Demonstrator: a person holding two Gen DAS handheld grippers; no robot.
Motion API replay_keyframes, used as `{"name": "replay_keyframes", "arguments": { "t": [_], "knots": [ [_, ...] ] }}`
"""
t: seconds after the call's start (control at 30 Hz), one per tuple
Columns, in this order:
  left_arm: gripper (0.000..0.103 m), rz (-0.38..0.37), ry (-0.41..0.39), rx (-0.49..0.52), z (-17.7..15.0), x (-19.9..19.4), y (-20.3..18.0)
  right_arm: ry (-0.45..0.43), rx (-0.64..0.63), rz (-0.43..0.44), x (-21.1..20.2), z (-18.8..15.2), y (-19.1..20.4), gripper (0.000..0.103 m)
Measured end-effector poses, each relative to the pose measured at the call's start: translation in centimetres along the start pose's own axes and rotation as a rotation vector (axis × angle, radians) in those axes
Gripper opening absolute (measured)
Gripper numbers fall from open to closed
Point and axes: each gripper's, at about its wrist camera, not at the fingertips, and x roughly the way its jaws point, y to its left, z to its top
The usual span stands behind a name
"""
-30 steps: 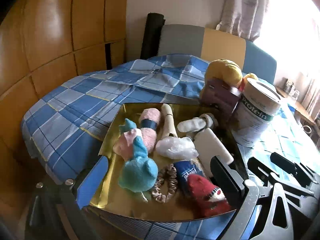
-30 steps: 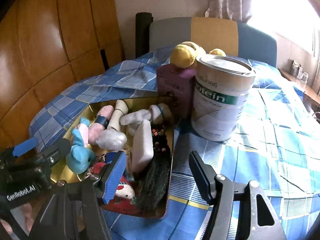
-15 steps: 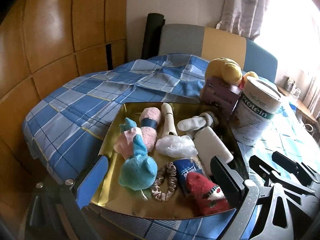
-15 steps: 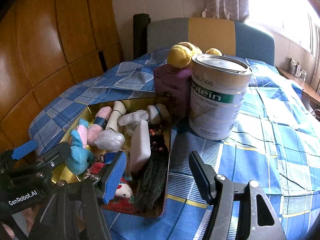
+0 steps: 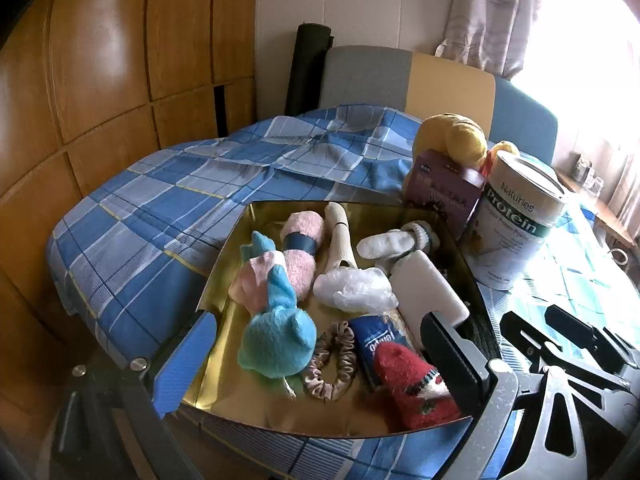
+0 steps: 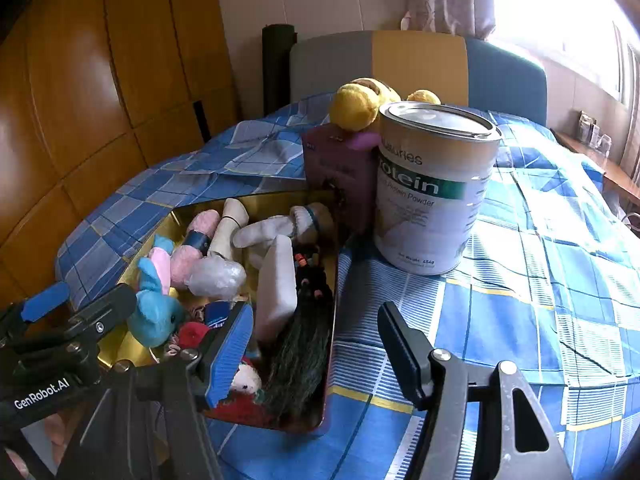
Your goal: Organize soft objects
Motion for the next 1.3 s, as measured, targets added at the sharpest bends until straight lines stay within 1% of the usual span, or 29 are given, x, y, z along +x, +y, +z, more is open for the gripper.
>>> {"name": "replay_keyframes", "arguments": {
  "t": [1.07, 1.17, 1.3],
  "knots": [
    [0.103, -0.009, 0.018, 0.004, -0.35, 0.31, -0.39, 0.008, -0.001, 0.000, 0.21, -0.20, 0.12, 0.066],
    [0.103, 0.000, 0.022, -0.001, -0.44, 0.39, -0.38, 0.010, 0.002, 0.001, 0.26, -0.25, 0.02, 0.066],
    [0.102, 0.005, 0.005, -0.005, -0.49, 0.24, -0.23, 0.010, 0.003, 0.000, 0.33, -0.31, -0.08, 0.066]
  ]
}}
